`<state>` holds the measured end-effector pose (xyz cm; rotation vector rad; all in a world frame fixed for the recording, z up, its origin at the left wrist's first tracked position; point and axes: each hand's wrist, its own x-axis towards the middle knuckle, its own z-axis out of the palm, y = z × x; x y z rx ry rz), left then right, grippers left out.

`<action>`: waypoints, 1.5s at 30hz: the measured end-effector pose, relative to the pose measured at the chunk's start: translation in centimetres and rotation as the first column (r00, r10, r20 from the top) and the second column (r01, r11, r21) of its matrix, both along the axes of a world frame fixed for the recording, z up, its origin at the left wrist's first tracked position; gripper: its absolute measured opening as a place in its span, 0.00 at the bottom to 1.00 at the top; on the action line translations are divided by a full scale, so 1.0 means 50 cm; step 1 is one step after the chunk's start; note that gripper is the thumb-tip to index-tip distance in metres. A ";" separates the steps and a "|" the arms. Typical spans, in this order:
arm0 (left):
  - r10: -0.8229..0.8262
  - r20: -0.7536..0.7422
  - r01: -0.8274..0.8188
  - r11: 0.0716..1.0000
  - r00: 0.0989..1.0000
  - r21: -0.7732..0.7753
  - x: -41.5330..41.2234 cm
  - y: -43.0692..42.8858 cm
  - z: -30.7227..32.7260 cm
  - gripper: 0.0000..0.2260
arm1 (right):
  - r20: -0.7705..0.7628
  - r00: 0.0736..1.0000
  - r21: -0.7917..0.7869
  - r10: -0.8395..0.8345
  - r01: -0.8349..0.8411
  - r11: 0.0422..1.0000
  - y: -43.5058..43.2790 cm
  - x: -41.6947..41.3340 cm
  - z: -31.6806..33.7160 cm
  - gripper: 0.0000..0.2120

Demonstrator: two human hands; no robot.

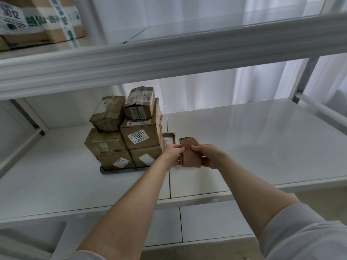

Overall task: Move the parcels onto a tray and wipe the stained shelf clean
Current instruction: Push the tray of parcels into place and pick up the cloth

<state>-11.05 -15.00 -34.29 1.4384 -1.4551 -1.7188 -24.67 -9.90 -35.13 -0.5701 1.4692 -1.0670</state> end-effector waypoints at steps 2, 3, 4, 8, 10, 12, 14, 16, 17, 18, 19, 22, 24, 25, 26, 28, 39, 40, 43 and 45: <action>-0.024 0.023 0.024 1.000 0.999 0.002 0.020 0.005 -0.007 0.13 | 0.023 0.999 0.001 -0.028 0.027 1.000 0.006 0.019 -0.001 0.08; -0.038 0.042 0.038 0.999 0.998 0.009 0.033 0.007 -0.008 0.13 | 0.014 0.998 0.001 -0.058 0.058 0.998 0.006 0.028 -0.003 0.07; -0.051 0.070 0.049 0.999 0.996 0.019 0.047 0.008 -0.009 0.12 | 0.000 0.995 -0.002 -0.102 0.102 0.995 0.004 0.032 -0.005 0.08; -0.034 0.166 0.021 0.997 0.985 0.079 0.137 -0.001 -0.007 0.10 | -0.079 0.960 -0.010 -0.269 0.270 0.963 -0.015 0.063 -0.010 0.12; 0.010 0.207 -0.033 0.994 0.978 0.107 0.191 -0.010 -0.004 0.08 | -0.072 0.947 -0.029 -0.312 0.311 0.950 -0.032 0.086 -0.007 0.16; 0.080 0.237 -0.112 0.986 0.968 0.125 0.246 -0.021 -0.008 0.06 | -0.071 0.942 -0.052 -0.328 0.325 0.944 -0.050 0.114 -0.001 0.19; 0.196 0.251 -0.233 0.964 0.948 0.127 0.299 -0.033 -0.014 0.05 | -0.091 0.942 -0.080 -0.324 0.317 0.945 -0.073 0.140 0.002 0.21; 0.324 0.281 -0.362 0.927 0.903 0.096 0.346 -0.046 -0.023 0.05 | -0.125 0.934 -0.118 -0.335 0.321 0.940 -0.090 0.155 0.004 0.21; 0.385 0.295 -0.419 0.906 0.874 0.057 0.369 -0.055 -0.026 0.07 | -0.134 0.931 -0.139 -0.341 0.323 0.936 -0.099 0.162 0.006 0.21; 0.441 0.311 -0.466 0.885 0.842 0.006 0.390 -0.065 -0.029 0.09 | -0.144 0.925 -0.163 -0.352 0.329 0.930 -0.109 0.168 0.007 0.21; 0.482 0.348 -0.496 0.866 0.804 -0.055 0.407 -0.077 -0.034 0.12 | -0.159 0.917 -0.180 -0.365 0.337 0.924 -0.117 0.172 0.010 0.22; 0.510 0.565 -0.474 0.851 0.648 -0.224 0.436 -0.108 -0.049 0.16 | -0.178 0.931 -0.195 -0.318 0.283 0.939 -0.143 0.181 0.009 0.22; 0.490 0.642 -0.442 0.861 0.590 -0.251 0.436 -0.116 -0.052 0.16 | -0.243 0.947 -0.110 -0.210 0.188 0.976 -0.156 0.186 -0.005 0.23; 0.480 0.653 -0.426 0.868 0.585 -0.256 0.435 -0.119 -0.054 0.16 | -0.307 0.936 -0.066 -0.170 0.158 0.985 -0.159 0.187 -0.015 0.23; 0.477 0.647 -0.418 0.871 0.594 -0.258 0.435 -0.122 -0.057 0.16 | -0.374 0.915 -0.038 -0.150 0.147 0.988 -0.163 0.185 -0.026 0.23; 0.488 0.609 -0.423 0.868 0.626 -0.260 0.433 -0.128 -0.064 0.14 | -0.487 0.862 -0.012 -0.139 0.152 0.988 -0.161 0.185 -0.034 0.20; 0.579 0.327 -0.550 0.814 0.747 -0.185 0.390 -0.144 -0.068 0.07 | -0.617 0.765 -0.070 -0.185 0.180 0.981 -0.168 0.149 -0.039 0.12; 0.578 0.307 -0.553 0.815 0.756 -0.173 0.382 -0.144 -0.068 0.07 | -0.618 0.763 -0.075 -0.190 0.183 0.980 -0.168 0.141 -0.041 0.11; 0.567 0.243 -0.552 0.823 0.787 -0.132 0.357 -0.147 -0.068 0.11 | -0.627 0.749 -0.091 -0.213 0.201 0.975 -0.164 0.121 -0.045 0.11; 0.572 0.192 -0.565 0.820 0.798 -0.092 0.341 -0.150 -0.070 0.14 | -0.655 0.723 -0.092 -0.220 0.213 0.973 -0.163 0.108 -0.049 0.11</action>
